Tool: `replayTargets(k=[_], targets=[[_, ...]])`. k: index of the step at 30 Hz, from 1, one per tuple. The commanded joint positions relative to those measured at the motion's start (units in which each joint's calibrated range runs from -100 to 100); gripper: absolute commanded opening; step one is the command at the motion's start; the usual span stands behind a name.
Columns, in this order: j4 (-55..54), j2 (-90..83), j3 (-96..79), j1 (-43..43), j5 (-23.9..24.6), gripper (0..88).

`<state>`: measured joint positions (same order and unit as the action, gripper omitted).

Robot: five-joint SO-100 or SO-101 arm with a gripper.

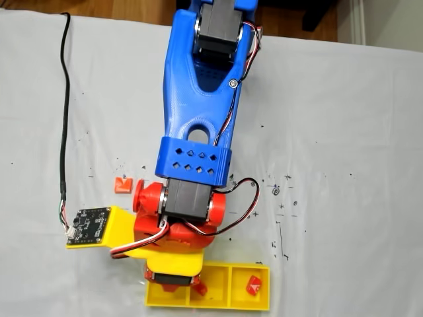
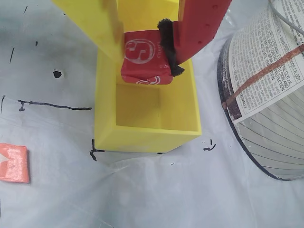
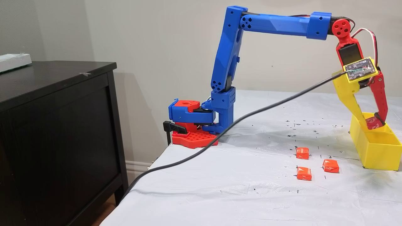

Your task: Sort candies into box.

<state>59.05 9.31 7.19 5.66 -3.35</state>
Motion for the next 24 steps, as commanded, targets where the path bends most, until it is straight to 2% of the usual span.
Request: replayTargets(k=[1, 5, 8, 12, 16, 18, 19, 22, 24], targets=[[-0.8, -1.1, 6.5, -1.0, -0.5, 4.4], [-0.7, 0.1, 7.2, -1.1, -0.5, 21.8], [0.3, 1.2, 8.9, -1.0, -0.3, 27.6], [1.0, 2.1, 10.2, -0.9, -0.3, 29.6], [1.8, 1.6, 10.2, -0.9, -0.3, 25.7], [2.0, 1.0, 10.0, -0.9, -0.3, 20.1], [2.2, 0.4, 9.6, -0.8, -0.3, 13.3], [2.5, -0.8, 8.6, -0.7, -0.5, 4.8], [2.4, -1.8, 7.7, -0.6, -0.6, 2.6]])
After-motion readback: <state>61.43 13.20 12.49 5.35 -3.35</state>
